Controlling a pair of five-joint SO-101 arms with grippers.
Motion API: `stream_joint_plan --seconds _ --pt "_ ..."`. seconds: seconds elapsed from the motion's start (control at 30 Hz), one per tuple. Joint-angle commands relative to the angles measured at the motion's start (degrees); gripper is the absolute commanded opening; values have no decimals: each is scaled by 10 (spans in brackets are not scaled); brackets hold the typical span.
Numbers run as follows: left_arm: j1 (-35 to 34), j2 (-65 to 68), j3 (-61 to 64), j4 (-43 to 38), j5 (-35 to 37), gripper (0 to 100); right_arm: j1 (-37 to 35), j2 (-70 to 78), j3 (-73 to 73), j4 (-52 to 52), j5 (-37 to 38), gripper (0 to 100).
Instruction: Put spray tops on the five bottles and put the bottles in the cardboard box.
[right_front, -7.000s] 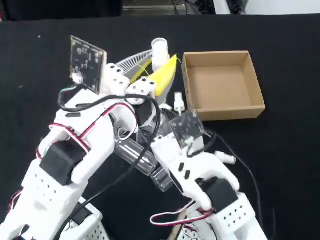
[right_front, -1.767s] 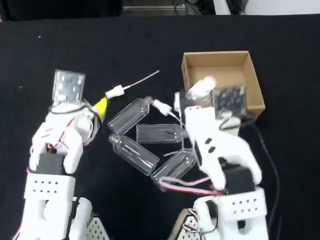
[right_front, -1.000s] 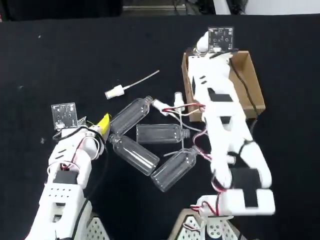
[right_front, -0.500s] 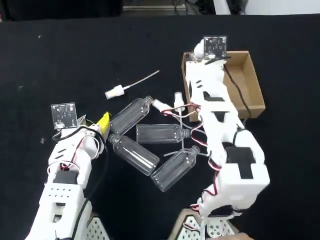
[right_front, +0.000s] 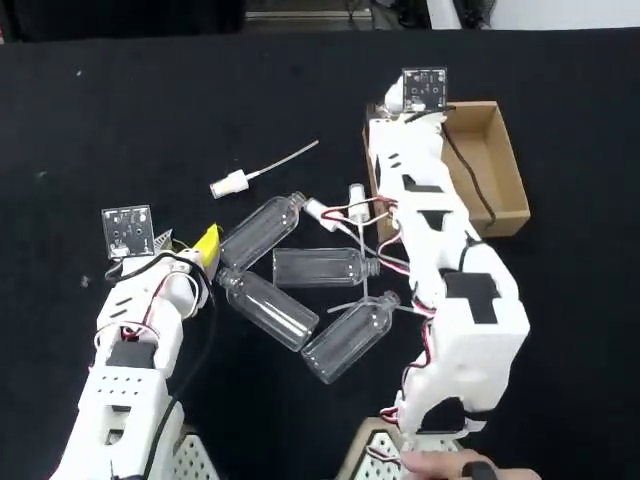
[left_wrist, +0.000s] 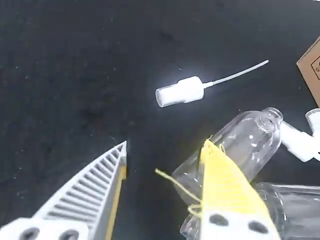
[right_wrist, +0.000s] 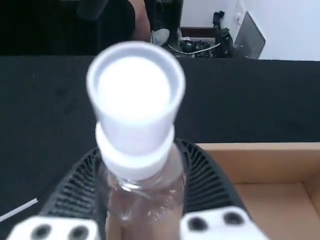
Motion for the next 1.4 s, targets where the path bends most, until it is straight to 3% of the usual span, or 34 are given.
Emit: stream_joint_plan --seconds 0.0,0.5,0.73,1.23,1.37 --pt "0 -4 -7 -10 -4 227 5 0 -38 -18 -3 11" --pt "0 -4 -7 -9 -4 227 -13 10 -39 -12 -4 15" --pt "0 -4 -7 -9 -4 227 -14 6 -22 -12 -4 183" --pt "0 -4 -7 -9 -4 227 -21 5 -30 15 0 168" --pt "0 -4 -6 -9 -4 227 -28 6 -30 16 -1 221"
